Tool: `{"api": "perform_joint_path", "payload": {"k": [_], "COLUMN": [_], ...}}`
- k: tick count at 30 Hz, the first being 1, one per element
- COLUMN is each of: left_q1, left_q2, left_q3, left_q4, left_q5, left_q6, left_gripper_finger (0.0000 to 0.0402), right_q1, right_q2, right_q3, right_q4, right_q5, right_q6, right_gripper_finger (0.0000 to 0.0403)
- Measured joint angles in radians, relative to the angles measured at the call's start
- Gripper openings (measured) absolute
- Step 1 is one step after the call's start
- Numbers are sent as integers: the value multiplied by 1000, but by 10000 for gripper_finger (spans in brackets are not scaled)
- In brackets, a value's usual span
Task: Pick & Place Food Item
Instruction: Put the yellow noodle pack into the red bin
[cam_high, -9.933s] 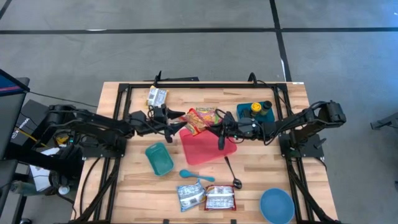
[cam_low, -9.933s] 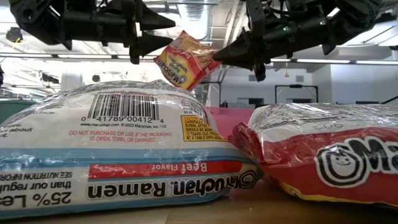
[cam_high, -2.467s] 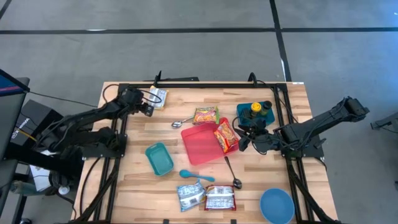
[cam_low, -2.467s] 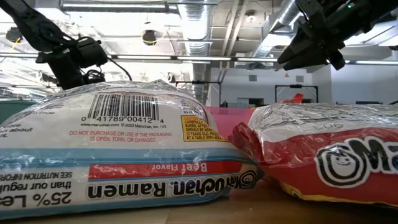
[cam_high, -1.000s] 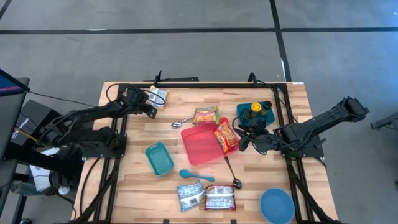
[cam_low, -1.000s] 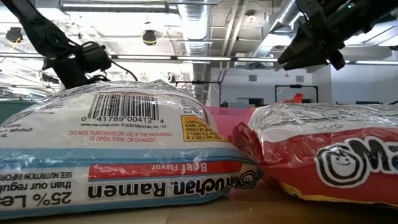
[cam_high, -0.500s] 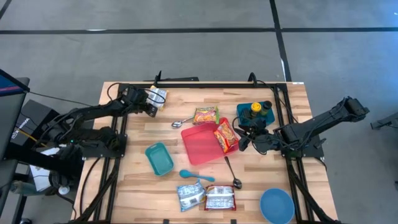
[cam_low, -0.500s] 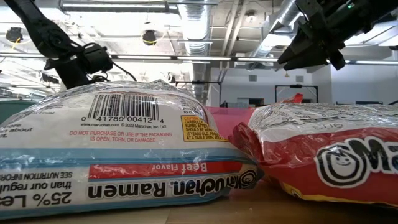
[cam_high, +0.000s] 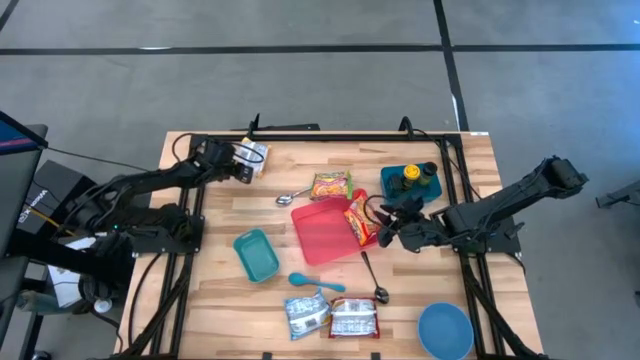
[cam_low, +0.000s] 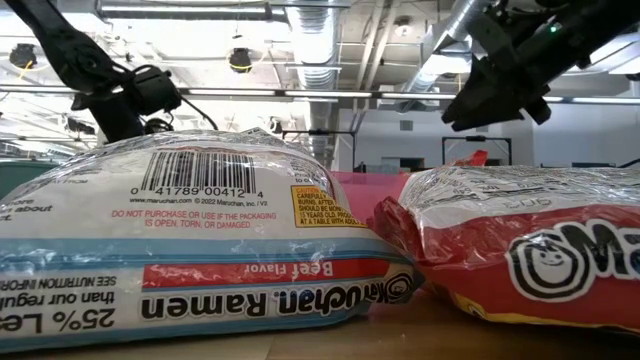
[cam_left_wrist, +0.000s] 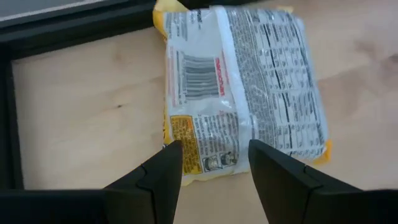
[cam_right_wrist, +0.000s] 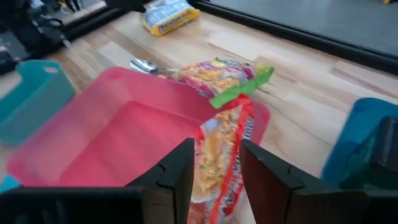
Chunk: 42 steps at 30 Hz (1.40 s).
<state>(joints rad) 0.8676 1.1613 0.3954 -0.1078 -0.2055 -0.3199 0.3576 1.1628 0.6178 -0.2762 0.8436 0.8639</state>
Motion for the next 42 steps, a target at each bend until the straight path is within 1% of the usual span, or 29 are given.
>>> {"api": "perform_joint_path", "payload": {"k": [3,7,11,14,20,25,27,31,35,38,42], "left_q1": [20,35,35,32,27,21,21,21,18,7,-19], "left_q2": [-23,-43,-43,-41,-41,-40,-40,-40,-31,-14,22], "left_q3": [0,0,0,0,0,0,0,0,0,0,0], "left_q4": [2,2,11,12,-14,-88,-98,-93,-66,-67,-75], "left_q5": [-22,-24,-65,-78,-84,-62,-56,-58,-79,-87,-81], "left_q6": [-24,-36,-44,-44,5,136,159,153,88,76,53], "left_gripper_finger": [177,177,176,167,133,100,88,63,31,8,4], "right_q1": [0,0,0,0,0,0,0,0,0,0,0], "right_q2": [1,0,1,1,1,1,1,1,1,1,1], "right_q3": [0,0,0,0,0,0,0,0,0,0,0], "right_q4": [33,55,55,55,57,64,71,83,84,84,85], "right_q5": [-5,-6,-6,-6,-6,-6,-6,-6,-5,-6,-5], "right_q6": [-30,-75,-76,-76,-78,-78,-79,-87,-86,-86,-86], "right_gripper_finger": [122,122,122,122,122,122,122,122,122,122,122]}}
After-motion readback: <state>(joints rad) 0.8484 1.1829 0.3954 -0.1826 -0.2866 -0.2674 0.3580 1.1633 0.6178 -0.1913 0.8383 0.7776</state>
